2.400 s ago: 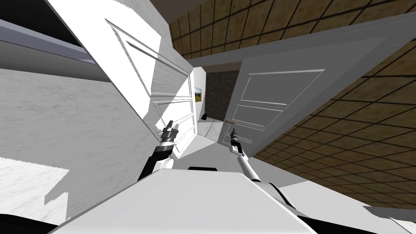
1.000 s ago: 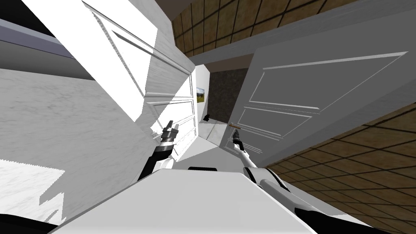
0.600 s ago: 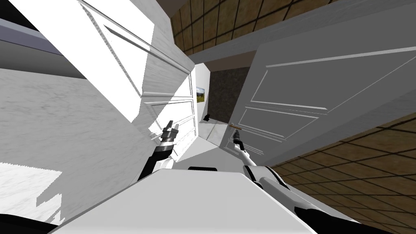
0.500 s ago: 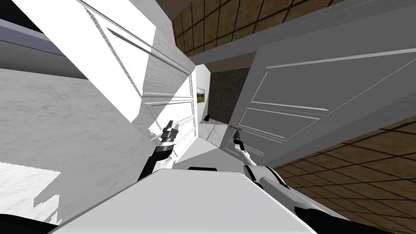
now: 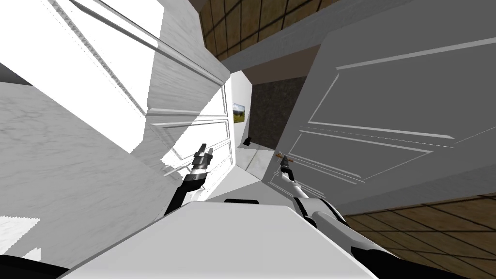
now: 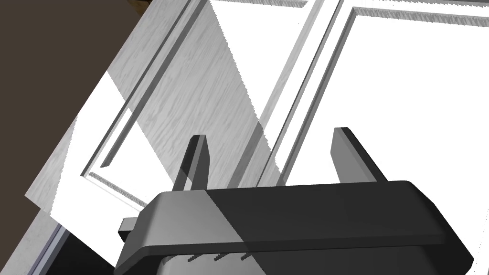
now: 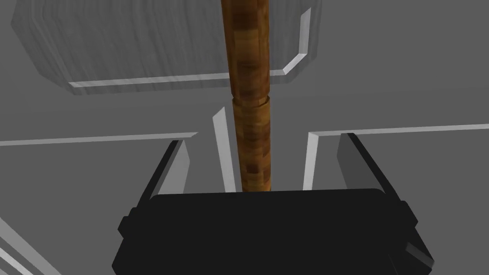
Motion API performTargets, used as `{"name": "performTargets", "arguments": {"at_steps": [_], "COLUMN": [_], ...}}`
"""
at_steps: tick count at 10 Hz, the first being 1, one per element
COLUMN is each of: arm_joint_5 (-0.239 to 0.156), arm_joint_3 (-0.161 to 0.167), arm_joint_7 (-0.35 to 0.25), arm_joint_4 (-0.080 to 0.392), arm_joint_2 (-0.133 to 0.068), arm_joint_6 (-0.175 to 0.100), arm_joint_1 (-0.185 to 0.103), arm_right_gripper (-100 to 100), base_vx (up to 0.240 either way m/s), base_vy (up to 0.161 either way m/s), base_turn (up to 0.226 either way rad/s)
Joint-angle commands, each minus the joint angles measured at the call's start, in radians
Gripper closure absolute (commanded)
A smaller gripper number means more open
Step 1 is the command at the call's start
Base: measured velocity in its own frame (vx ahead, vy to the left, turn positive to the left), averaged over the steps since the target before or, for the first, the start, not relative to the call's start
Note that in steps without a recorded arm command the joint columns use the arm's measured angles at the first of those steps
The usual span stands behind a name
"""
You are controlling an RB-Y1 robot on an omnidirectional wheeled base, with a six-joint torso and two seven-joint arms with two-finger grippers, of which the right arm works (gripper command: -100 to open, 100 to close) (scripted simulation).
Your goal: Pull the door open
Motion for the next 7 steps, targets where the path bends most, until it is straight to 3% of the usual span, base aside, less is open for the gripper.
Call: {"name": "performTargets", "arguments": {"at_steps": [1, 4, 5, 7], "arm_joint_5": [-0.005, -0.003, -0.003, -0.003], "arm_joint_3": [-0.010, -0.007, -0.007, -0.007], "arm_joint_7": [0.012, -0.005, -0.005, -0.005], "arm_joint_4": [-0.028, -0.008, -0.008, -0.008], "arm_joint_2": [0.001, -0.008, -0.008, -0.008], "arm_joint_6": [0.010, -0.001, -0.001, -0.001], "arm_joint_1": [0.019, 0.015, 0.015, 0.015], "arm_right_gripper": [-100, -100, 100, 100], "base_vx": [0.148, 0.097, -0.007, -0.017], "base_vy": [-0.074, -0.058, 0.000, 0.007], "base_turn": [0.019, 0.029, -0.003, 0.001]}}
